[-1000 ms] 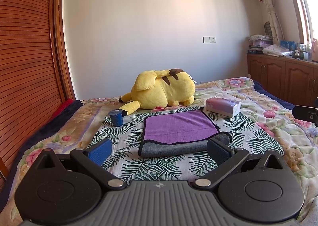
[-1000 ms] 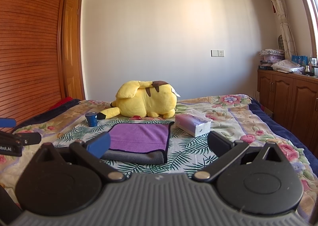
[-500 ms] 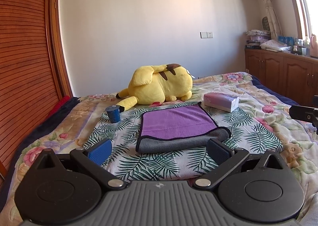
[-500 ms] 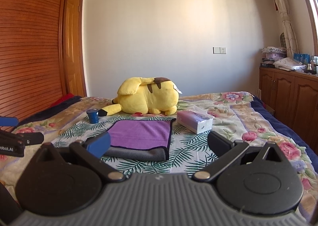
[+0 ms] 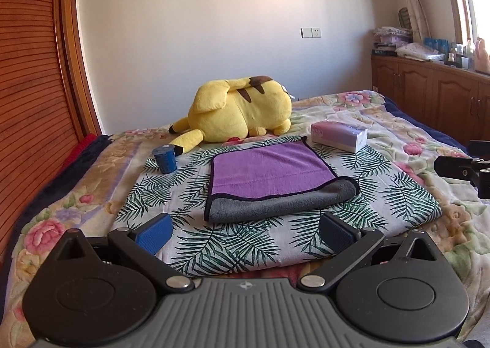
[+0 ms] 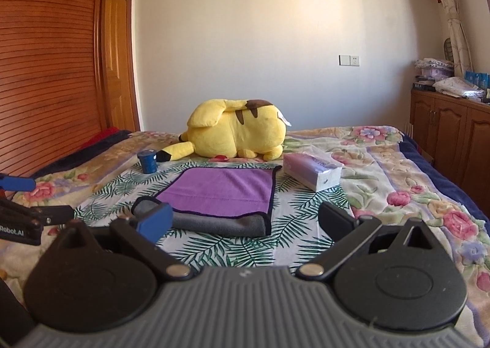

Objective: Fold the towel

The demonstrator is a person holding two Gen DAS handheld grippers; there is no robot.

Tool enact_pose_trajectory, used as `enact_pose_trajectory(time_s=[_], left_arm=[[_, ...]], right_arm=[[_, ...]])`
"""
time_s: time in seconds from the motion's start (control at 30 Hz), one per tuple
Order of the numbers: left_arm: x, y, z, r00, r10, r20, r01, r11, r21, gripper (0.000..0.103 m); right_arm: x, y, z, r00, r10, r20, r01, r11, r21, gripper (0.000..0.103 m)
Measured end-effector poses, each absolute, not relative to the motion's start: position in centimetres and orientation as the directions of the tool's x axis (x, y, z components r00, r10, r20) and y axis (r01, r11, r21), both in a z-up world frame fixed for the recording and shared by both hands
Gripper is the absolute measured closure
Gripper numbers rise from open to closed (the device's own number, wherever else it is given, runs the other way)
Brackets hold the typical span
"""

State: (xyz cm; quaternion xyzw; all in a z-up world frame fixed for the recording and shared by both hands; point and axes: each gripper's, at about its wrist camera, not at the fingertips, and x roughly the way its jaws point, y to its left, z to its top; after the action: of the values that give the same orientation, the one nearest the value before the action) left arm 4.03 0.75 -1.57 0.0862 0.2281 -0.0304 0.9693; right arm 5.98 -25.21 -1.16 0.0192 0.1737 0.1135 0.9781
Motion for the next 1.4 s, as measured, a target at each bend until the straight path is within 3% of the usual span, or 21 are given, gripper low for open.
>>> enact_pose_trajectory(time_s=[1.13,1.4], left_arm=[[17.1,3.9,-5.0,0.843,-0.076,-0.532,0.15,0.984,0.098,0.022],[20.5,4.7,-6.6,0.819,-0.091,-0.567,0.166,0.983,0.083,0.03]], right_arm=[[16.3,-23.2,-3.0,0.861,0.226,-0.457,-0.254,0.967,0.0,0.015],[18.9,-22.0,-3.9,0.848,0.237,-0.475,-0.277,0.961,-0.015,0.015]])
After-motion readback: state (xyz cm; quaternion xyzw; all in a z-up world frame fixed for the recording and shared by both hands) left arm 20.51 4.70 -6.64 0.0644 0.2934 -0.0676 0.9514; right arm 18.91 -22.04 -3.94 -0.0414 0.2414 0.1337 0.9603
